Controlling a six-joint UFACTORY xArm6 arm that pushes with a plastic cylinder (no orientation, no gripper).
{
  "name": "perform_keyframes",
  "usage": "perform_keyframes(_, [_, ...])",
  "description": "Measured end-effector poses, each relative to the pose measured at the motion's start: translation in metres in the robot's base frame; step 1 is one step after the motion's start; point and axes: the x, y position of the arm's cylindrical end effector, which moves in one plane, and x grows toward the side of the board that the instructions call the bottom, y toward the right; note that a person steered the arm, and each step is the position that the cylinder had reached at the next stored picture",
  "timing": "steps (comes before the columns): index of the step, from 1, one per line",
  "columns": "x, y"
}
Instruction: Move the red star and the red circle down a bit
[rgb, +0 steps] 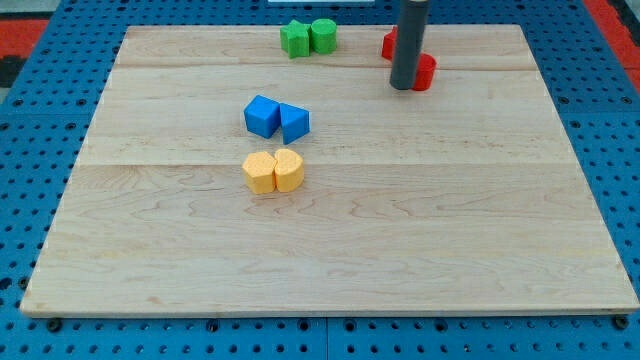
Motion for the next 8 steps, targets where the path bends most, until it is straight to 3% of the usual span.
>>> perform_keyframes(1, [-0.006, 0.002])
perform_keyframes(2, [0.022, 0.006])
perform_keyframes(3, [0.027, 0.072])
perform_keyframes(4, [-0.022, 0.097])
perform_keyframes(5, [-0.083, 0.051])
perform_keyframes(6, [-0.116, 0.023])
perform_keyframes(7, [-0.115, -0.027])
perform_keyframes(8, [-0.102, 0.0])
